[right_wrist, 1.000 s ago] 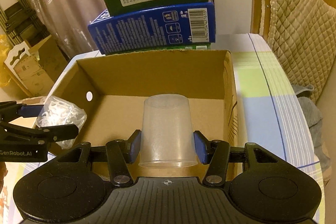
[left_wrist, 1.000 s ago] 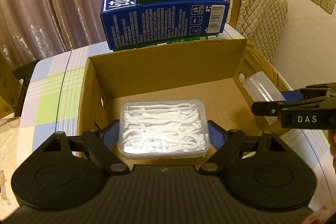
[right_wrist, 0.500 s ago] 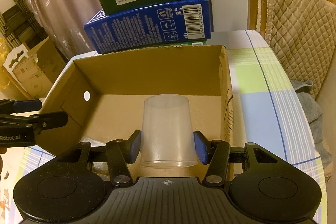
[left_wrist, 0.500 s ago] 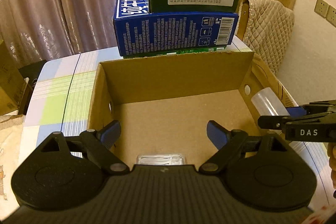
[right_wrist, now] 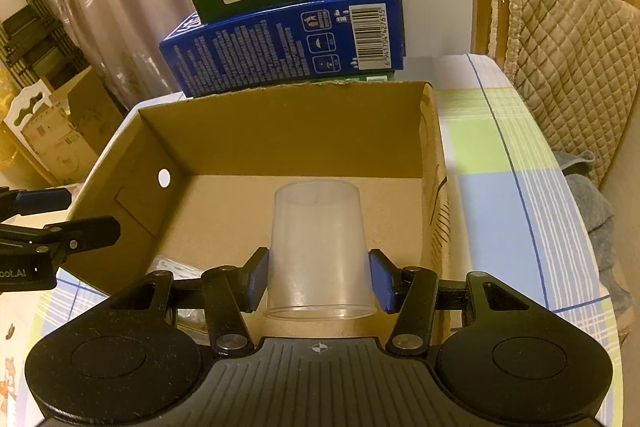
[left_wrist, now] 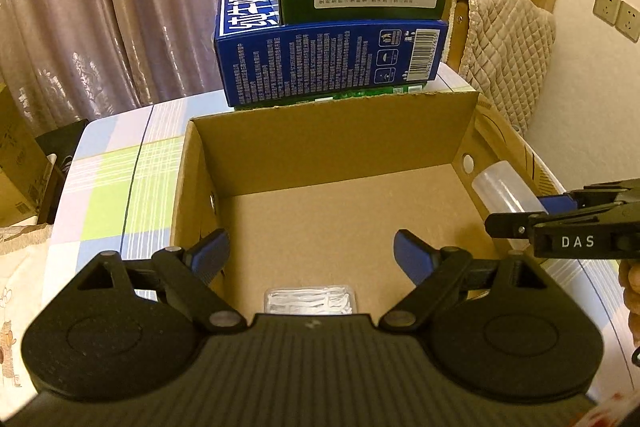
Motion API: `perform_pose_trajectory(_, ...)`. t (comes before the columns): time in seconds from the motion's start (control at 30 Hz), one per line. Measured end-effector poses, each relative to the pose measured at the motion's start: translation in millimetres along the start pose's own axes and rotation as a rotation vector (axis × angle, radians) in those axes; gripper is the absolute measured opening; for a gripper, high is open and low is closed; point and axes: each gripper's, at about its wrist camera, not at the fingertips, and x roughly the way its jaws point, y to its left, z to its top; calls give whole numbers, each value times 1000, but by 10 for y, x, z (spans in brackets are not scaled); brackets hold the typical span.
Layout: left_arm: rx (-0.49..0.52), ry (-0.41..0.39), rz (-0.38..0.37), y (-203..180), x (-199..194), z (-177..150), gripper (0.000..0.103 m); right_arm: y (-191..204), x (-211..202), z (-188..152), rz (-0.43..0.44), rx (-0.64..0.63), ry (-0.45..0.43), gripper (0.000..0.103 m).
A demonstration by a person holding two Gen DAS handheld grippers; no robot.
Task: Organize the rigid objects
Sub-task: 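Open both tools to release the cup and floss box inside, then move the left tool to the cartoon cat figure and grasp it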
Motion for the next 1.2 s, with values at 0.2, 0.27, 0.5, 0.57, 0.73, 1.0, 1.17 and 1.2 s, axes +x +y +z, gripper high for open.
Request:
perform_pose_trajectory(0.2, -3, -4, -2, 13, -16, 6, 86, 18, -15, 19, 0, -2, -7, 50)
perform_pose_trajectory(0.27, -3, -5, 0, 17, -20, 5, 86, 29, -11, 27, 1, -2, -9, 50)
perform_pose_trajectory(0.5, -14, -12, 9, 34, -50, -11, 86, 6, -62, 23, -3, 21, -67, 67)
perform_pose_trajectory(0.57, -19, -18, 8, 42, -81, -25, 86, -31, -113, 6, -3, 37, -86, 68)
perform_pose_trajectory(0.73, -31, -43, 7, 41, -255, -89, 86, -102, -372, -49, -6, 65, -137, 68)
perform_pose_trajectory(1.0, -84, -103, 8, 9, -822, -322, 86, -65, -1058, -256, 3, 82, -197, 69)
perform_pose_trajectory(1.17, -85, -145, 13, -85, -1287, -563, 86, 58, -1487, -552, -13, 40, -228, 70)
perform_pose_trajectory(1.2, -79, -154, 20, -111, -1377, -626, 86, 76, -1566, -629, -14, 33, -231, 70)
